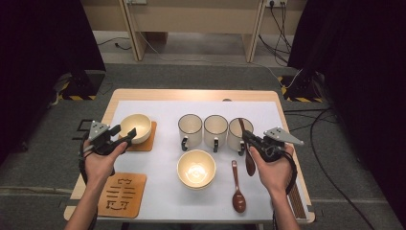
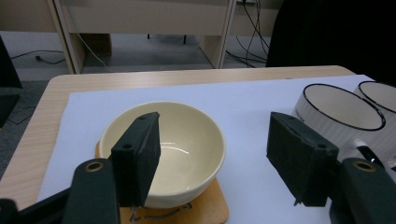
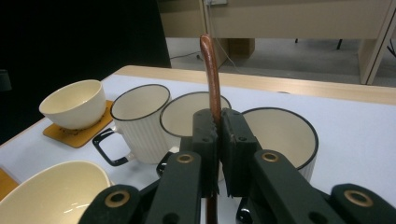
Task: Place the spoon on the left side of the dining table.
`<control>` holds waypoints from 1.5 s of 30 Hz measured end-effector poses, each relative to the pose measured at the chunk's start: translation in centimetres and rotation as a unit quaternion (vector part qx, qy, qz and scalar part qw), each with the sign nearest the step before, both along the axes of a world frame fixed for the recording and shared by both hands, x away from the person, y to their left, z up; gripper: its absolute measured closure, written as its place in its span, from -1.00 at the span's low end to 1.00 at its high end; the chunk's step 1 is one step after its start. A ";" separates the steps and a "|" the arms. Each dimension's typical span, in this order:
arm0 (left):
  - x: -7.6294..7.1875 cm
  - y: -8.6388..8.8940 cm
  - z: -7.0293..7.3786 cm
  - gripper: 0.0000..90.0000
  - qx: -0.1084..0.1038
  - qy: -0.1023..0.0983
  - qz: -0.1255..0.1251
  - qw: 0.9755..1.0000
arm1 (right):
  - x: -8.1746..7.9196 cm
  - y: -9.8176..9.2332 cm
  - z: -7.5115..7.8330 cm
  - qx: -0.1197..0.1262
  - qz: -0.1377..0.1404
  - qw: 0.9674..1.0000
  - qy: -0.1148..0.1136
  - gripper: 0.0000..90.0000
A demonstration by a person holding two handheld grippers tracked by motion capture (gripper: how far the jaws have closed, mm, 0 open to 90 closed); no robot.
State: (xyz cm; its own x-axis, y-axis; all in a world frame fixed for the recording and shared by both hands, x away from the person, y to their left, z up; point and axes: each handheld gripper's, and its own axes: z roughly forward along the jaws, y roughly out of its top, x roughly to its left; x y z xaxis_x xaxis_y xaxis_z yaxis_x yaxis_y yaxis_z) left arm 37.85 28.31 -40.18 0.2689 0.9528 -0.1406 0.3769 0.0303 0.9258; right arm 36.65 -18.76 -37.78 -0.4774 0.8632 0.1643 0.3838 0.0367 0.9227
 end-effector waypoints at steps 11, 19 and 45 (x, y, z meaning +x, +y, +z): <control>0.6 -1.8 1.5 -0.22 0.003 -0.013 -0.021 1.000 | 0.4 0.4 0.6 0.007 -0.003 1.000 -0.017 0.89; 1.2 -3.6 2.4 -0.22 0.008 -0.020 -0.044 0.999 | 0.6 0.7 0.8 0.010 -0.003 1.000 -0.028 0.89; 3.6 -9.1 4.9 -0.22 0.010 -0.034 -0.103 0.994 | 1.5 1.6 1.4 0.018 0.000 0.999 -0.045 0.89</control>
State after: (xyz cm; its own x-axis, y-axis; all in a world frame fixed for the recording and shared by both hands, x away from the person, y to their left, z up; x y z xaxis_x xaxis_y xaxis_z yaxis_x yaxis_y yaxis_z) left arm 41.47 19.18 -35.31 0.4662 0.8793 -0.0969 0.3098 -0.0597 0.9489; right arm 38.20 -17.12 -36.36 -0.4909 0.8580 0.1514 0.2995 0.0030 0.9541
